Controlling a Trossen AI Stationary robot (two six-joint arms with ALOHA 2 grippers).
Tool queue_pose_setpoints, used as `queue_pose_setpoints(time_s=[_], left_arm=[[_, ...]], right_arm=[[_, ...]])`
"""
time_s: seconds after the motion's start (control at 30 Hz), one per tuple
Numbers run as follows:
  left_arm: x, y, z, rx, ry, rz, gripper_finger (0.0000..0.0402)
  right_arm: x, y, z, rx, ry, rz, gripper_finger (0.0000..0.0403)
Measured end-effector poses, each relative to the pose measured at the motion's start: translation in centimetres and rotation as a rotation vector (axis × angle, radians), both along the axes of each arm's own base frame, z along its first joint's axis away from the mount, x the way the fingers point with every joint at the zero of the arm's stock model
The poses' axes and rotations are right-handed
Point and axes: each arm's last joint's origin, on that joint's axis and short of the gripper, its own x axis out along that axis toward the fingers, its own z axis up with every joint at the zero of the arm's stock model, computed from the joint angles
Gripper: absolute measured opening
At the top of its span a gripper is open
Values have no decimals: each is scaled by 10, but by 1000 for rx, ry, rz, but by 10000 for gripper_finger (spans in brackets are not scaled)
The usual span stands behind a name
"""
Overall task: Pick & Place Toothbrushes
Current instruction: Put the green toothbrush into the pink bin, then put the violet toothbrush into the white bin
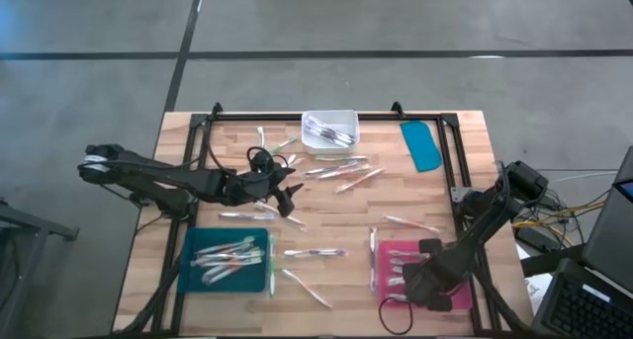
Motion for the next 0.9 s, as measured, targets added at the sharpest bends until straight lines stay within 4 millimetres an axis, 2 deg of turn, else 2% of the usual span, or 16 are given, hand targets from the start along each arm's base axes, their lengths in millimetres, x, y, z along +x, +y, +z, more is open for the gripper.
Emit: queue_pose_setpoints(time_s=[0.17,0.33,0.57,0.73,0.9], left_arm=[[0,0,0,0,3,0,236],[-1,0,-2,0,7,-1,236],[-1,-1,-4,-9,15,-19,236],[-1,-1,-4,-14,14,-27,236],[-1,-1,-5,-17,22,-32,236]], right_arm=[[0,0,0,4,7,-1,82],[-6,-4,9,28,48,-21,113],[-5,-19,45,28,31,-78,153],[6,-39,81,-78,-160,-97,168],[16,-58,110,-269,-483,-21,176]])
